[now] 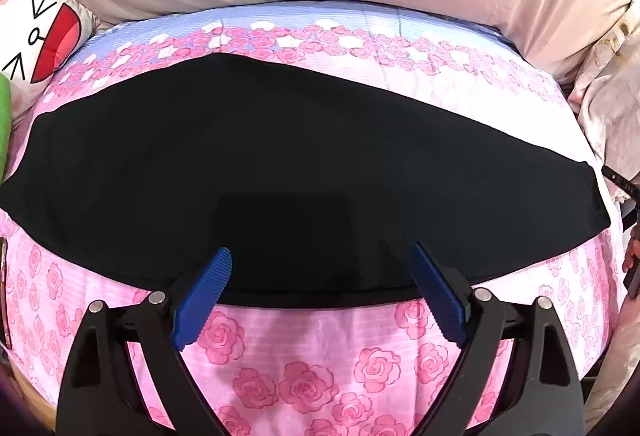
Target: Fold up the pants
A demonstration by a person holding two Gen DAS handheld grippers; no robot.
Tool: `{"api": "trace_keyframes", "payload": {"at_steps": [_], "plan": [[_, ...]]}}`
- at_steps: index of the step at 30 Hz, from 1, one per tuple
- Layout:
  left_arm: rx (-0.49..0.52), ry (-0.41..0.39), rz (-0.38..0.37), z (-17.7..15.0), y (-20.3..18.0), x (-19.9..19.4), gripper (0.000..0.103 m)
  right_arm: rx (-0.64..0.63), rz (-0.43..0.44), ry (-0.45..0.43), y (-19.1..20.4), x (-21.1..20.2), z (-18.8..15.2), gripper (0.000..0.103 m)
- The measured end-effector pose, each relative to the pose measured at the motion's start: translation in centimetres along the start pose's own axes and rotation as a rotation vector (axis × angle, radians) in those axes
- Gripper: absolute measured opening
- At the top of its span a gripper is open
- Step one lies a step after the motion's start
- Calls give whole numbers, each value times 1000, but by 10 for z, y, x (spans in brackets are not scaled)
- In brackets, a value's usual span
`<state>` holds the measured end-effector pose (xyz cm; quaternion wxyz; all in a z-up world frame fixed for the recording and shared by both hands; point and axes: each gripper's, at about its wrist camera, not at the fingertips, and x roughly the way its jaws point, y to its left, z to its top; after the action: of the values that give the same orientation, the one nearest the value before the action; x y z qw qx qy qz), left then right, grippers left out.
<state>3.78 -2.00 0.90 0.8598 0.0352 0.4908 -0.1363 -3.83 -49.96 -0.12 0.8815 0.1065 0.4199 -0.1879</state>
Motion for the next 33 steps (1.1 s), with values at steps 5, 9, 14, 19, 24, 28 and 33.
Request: {"api": "trace_keyframes", "payload": {"at_steps": [5,9,14,19,24,28,33], "plan": [[7,17,-9,2,-6,10,88,-94,-8,48,27,25,-13,56],[31,9,-10,3,-12,9,88,-69,7,55,30,33,-14,7],[27,-12,-20,10,-14,7,88,-51,20,-90,18,-2,7,7],[26,-14,-26,11,-15,7,88,-80,-52,0,9,50,-13,23],[27,-17,-25,8,-9,6,88,27,-47,-50,-9,0,-31,70],[13,-15,-33,6,-5,8,88,122,24,22,-30,6,-57,71],[2,-11,-37,0,-1,5,88,162,38,56,-22,24,-67,59]]}}
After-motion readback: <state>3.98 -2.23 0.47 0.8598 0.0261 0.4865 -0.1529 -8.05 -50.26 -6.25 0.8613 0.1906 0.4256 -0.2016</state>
